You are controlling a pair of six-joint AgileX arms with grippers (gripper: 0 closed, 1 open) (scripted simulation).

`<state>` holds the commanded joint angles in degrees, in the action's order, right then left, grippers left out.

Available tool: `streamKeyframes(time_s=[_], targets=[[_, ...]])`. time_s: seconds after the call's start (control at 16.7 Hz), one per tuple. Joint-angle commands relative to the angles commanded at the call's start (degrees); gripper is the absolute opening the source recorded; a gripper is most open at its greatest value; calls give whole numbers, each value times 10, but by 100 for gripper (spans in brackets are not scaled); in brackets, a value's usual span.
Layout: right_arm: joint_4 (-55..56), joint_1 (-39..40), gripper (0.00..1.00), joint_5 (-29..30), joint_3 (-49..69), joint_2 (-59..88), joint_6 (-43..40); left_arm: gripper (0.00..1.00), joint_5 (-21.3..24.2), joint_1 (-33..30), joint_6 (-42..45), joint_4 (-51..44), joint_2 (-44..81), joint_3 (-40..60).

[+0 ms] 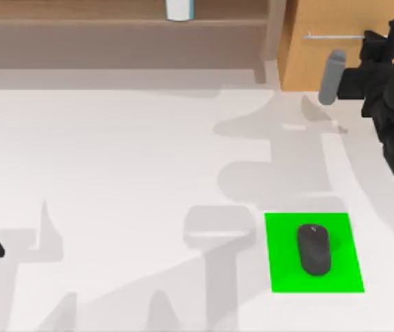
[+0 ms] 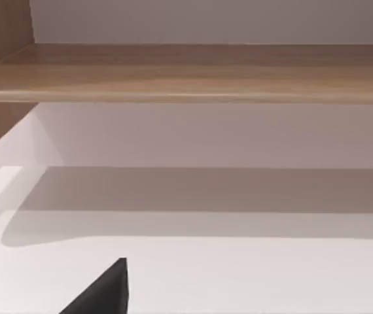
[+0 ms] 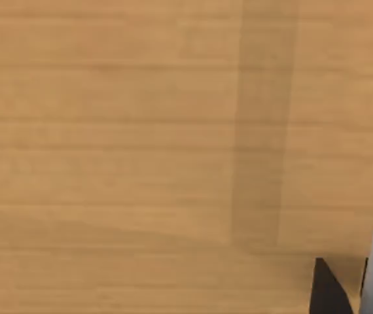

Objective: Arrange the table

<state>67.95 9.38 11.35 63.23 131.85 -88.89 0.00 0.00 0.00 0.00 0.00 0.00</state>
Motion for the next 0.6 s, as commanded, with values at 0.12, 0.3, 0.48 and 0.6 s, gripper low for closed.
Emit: streamKeyframes(time_s=[0.12,0.3,0.48,0.6], targets=[[0,0,53,0,0,0,0,100,0,0,0,0,0,0],[0,0,75,0,0,0,0,100,0,0,0,0,0,0],[0,0,98,0,0,0,0,100,0,0,0,0,0,0],[0,0,100,0,0,0,0,100,0,0,0,0,0,0]])
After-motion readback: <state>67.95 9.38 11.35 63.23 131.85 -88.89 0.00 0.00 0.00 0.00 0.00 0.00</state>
